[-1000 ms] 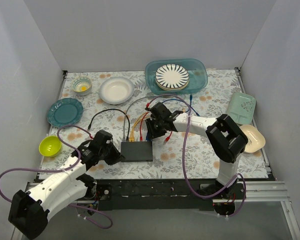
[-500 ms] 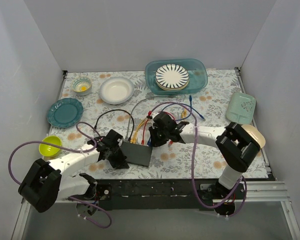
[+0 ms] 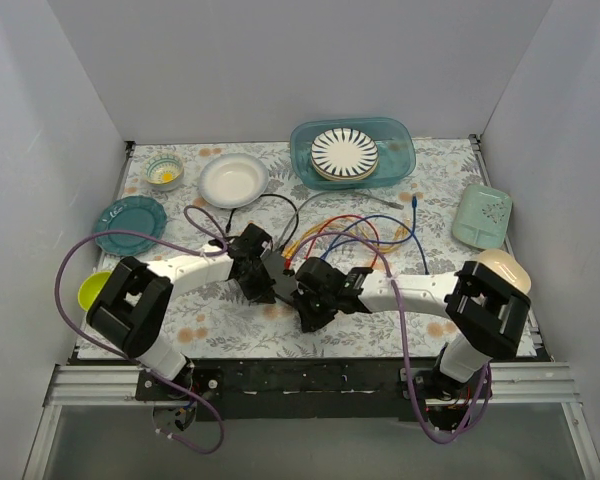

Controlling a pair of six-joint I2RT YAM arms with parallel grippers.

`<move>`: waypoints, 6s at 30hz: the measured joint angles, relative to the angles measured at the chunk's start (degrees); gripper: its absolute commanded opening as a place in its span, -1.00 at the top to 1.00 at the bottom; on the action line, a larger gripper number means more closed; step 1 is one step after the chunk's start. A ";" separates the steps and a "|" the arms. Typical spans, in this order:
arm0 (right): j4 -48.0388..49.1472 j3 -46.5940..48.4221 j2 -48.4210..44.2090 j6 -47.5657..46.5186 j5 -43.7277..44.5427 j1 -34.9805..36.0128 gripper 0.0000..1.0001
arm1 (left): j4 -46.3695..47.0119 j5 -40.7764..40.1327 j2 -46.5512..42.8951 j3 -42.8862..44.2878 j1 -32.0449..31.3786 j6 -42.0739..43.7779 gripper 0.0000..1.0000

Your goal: Pull the plug from the switch port

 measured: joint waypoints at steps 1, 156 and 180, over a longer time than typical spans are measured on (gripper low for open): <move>-1.46 0.92 0.00 -0.22 0.81 0.02 0.43 | -0.20 -0.79 1.14 1.42 0.20 0.46 1.00; 4.00 9.79 12.52 5.31 -12.74 -22.38 0.56 | 7.13 -3.17 -9.62 -0.70 12.48 5.68 0.34; 3.50 3.39 -12.61 4.68 0.07 -18.53 -0.70 | 8.52 -10.23 3.15 24.48 13.73 8.85 -0.96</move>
